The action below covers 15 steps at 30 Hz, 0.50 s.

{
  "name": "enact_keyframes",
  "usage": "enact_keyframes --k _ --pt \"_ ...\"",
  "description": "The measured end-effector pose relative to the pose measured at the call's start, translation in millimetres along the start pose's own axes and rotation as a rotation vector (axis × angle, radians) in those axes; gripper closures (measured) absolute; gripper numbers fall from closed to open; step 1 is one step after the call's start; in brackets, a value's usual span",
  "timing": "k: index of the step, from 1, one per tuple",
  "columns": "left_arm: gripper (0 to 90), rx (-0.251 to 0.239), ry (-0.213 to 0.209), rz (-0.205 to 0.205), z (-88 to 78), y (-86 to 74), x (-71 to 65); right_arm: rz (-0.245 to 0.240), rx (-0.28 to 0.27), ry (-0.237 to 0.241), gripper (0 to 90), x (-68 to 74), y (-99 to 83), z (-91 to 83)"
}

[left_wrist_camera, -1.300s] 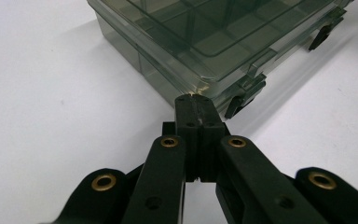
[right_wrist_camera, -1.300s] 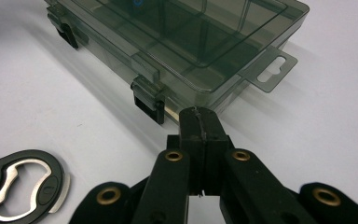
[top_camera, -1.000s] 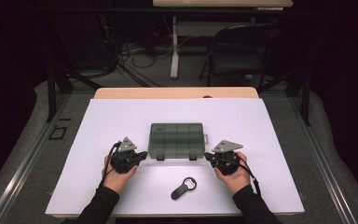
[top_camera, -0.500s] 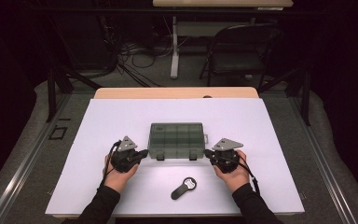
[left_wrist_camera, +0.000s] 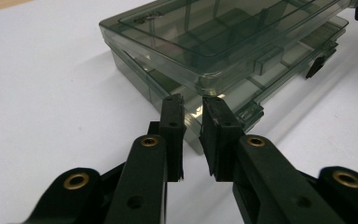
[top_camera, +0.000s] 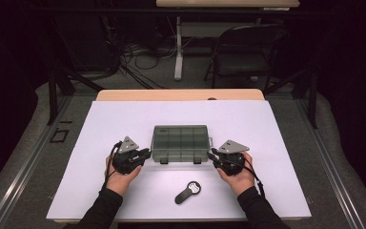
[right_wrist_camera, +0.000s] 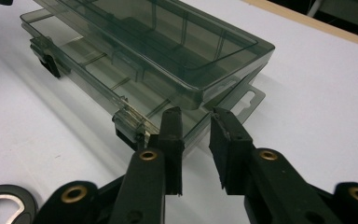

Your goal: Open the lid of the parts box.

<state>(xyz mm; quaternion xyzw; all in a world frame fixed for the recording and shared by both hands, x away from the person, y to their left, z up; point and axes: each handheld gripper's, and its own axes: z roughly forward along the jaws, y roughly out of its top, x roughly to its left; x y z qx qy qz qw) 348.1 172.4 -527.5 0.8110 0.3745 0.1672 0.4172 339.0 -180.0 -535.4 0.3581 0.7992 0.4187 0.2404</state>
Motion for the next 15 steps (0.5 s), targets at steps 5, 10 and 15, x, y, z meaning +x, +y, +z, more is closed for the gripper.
enact_keyframes --k 5,10,15 --pt "74.3 -0.008 0.012 0.011 -0.4 1.4 -2.2 -0.007 -0.015 -0.013 69.5 -0.4 0.9 -0.5" --pt "72.4 -0.015 0.022 0.024 -1.1 2.8 -2.2 -0.013 -0.041 -0.017 67.3 -1.3 1.9 -1.3" --pt "72.4 -0.019 0.022 0.033 -0.9 4.1 -2.8 -0.025 -0.049 -0.017 67.0 -1.7 3.6 -2.1"
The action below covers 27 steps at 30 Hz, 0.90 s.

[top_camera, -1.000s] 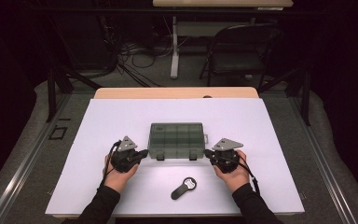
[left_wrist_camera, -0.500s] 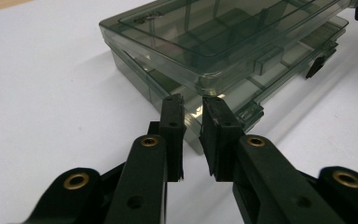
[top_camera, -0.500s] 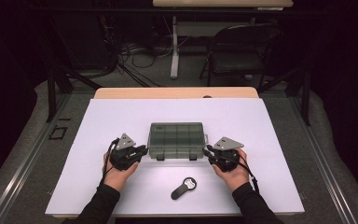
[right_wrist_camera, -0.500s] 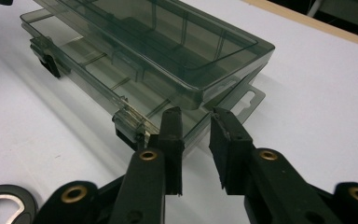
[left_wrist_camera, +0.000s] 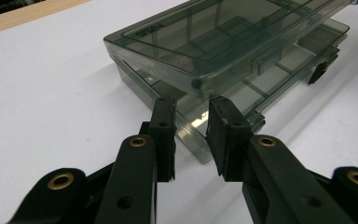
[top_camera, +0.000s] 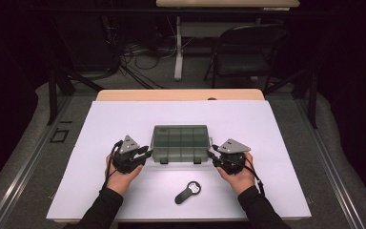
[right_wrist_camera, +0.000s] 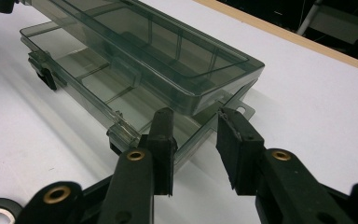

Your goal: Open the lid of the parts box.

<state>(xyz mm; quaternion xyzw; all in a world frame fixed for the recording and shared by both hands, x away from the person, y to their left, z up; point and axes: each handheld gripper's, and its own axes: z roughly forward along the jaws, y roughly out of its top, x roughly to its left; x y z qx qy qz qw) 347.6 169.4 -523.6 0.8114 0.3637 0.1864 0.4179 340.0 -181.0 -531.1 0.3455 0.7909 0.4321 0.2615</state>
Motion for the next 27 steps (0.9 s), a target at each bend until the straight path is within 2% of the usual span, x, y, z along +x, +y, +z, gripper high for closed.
enact_keyframes --k 7,20,27 --pt "72.4 -0.011 0.004 0.023 0.6 2.7 -5.4 -0.026 -0.015 -0.002 68.9 4.0 4.4 -0.9" --pt "73.0 -0.015 0.010 0.017 -0.5 5.2 -4.7 -0.031 -0.010 -0.016 71.3 4.1 7.9 -1.4" --pt "73.5 -0.017 0.021 0.015 -2.5 11.6 -4.8 -0.029 -0.013 -0.025 73.4 2.8 12.7 -3.4"
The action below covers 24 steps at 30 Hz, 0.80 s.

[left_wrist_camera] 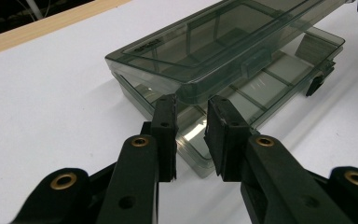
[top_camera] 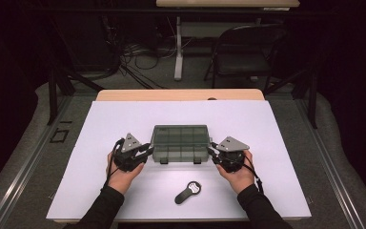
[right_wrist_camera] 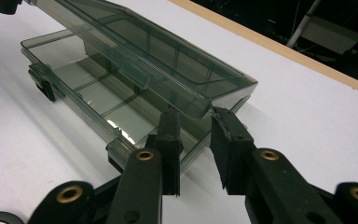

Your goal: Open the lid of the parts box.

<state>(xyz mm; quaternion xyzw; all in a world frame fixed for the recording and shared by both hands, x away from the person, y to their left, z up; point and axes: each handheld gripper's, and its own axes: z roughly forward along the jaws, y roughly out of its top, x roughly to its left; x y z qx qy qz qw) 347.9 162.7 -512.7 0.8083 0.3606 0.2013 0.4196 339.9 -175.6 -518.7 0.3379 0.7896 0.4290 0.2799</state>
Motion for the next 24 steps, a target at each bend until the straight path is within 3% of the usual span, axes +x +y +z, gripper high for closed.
enact_keyframes --k 24 --pt "74.5 -0.019 0.034 -0.034 -2.0 33.4 11.6 0.027 0.029 -0.043 76.0 -14.7 38.2 4.1"
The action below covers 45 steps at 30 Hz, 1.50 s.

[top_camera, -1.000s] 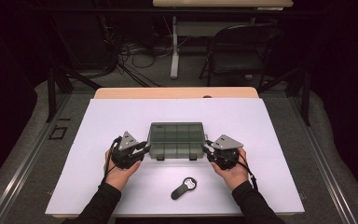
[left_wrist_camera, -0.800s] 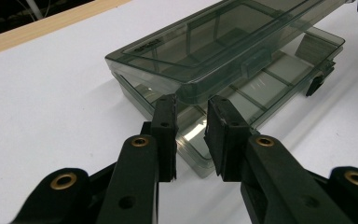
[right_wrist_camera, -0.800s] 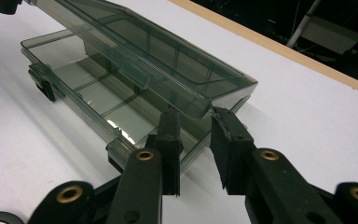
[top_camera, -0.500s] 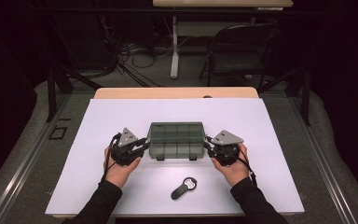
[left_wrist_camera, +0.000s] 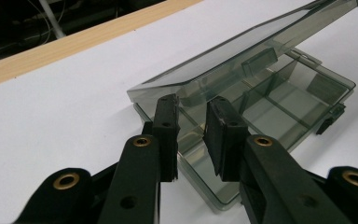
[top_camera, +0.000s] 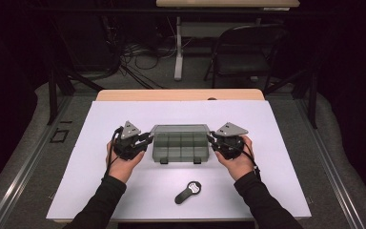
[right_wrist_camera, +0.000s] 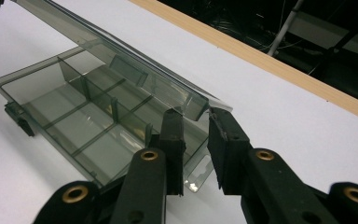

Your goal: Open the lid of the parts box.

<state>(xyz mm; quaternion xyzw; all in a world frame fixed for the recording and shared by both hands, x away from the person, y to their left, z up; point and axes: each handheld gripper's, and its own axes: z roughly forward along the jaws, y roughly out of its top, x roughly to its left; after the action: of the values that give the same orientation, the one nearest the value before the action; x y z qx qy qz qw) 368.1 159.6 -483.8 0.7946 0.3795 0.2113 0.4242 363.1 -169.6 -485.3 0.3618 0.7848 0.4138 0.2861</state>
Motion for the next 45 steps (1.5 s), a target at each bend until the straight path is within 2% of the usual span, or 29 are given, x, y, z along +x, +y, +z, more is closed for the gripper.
enact_keyframes --k 23,36,45 --pt "77.6 -0.013 0.010 -0.056 6.8 18.9 11.9 0.029 0.013 -0.019 77.7 -12.3 21.5 9.2" --pt "78.4 -0.007 0.026 -0.069 10.1 32.9 18.0 0.065 0.019 -0.017 79.9 -20.6 29.5 16.1" --pt "79.1 -0.005 0.036 -0.073 14.3 39.6 21.8 0.068 0.021 -0.035 80.9 -23.8 36.7 20.9"
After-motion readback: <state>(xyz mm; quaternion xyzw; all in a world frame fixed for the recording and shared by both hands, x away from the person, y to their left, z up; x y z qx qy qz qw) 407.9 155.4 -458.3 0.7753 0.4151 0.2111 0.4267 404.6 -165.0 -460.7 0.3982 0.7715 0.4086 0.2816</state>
